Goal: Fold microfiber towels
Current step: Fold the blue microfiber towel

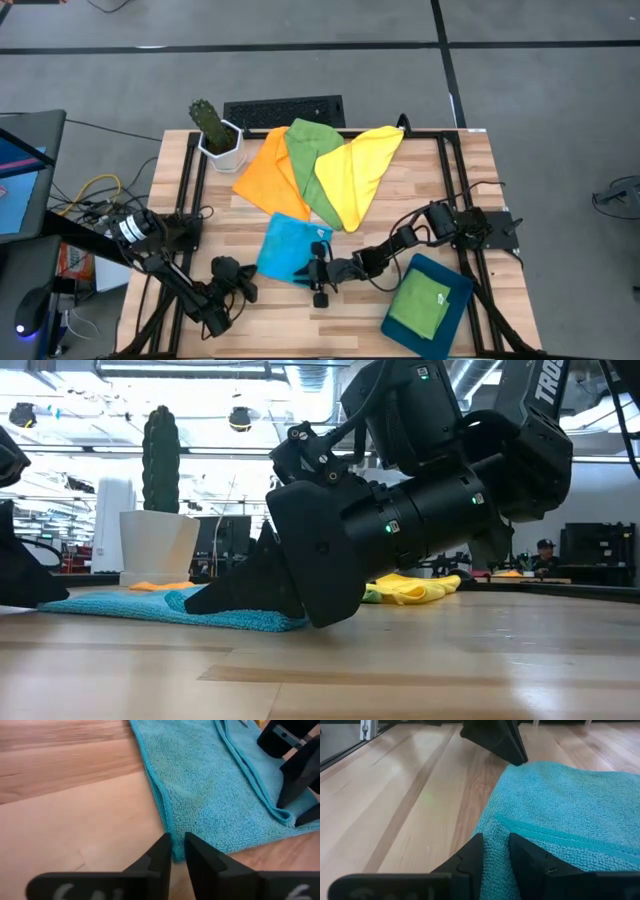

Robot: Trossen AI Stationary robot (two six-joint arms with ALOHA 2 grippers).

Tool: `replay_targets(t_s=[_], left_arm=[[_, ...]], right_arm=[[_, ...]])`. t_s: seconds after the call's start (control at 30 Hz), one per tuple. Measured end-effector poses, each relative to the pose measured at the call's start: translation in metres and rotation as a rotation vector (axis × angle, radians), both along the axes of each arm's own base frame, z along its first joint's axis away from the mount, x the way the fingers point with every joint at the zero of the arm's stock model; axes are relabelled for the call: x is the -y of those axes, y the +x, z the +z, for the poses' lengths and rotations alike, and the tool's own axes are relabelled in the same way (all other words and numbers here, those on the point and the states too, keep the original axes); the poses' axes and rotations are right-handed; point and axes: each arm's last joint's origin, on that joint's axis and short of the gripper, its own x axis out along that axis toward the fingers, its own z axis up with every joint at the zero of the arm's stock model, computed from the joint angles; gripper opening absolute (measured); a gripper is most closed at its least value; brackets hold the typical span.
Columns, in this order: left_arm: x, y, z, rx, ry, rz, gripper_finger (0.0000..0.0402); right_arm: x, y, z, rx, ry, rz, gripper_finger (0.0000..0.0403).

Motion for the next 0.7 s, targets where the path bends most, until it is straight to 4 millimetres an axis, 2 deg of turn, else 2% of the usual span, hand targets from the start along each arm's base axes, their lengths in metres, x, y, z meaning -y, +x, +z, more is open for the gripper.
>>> replay_targets(t_s=[0.13, 0.23, 0.3, 0.43, 0.7], left_arm=[[0.002, 0.002, 0.004, 0.007, -0.019, 0.008, 0.0059], [0.004, 0.003, 0.009, 0.008, -0.055, 0.026, 0.0028], [0.005, 0.004, 0.010, 0.014, -0.068, 0.023, 0.0008], [0.005, 0.006, 0.011, 0.017, -0.074, 0.028, 0.0004], [0.004, 0.007, 0.011, 0.027, -0.066, 0.026, 0.0001]], right_arm=[[0.000, 0.000, 0.000, 0.000, -0.001, 0.000, 0.0118], [0.000, 0.000, 0.006, 0.010, -0.016, 0.003, 0.0118], [0.000, 0.000, 0.015, 0.036, -0.039, 0.014, 0.0118], [-0.001, 0.004, 0.034, 0.133, -0.030, 0.017, 0.0118], [-0.001, 0.008, 0.006, 0.089, 0.019, -0.007, 0.0118]])
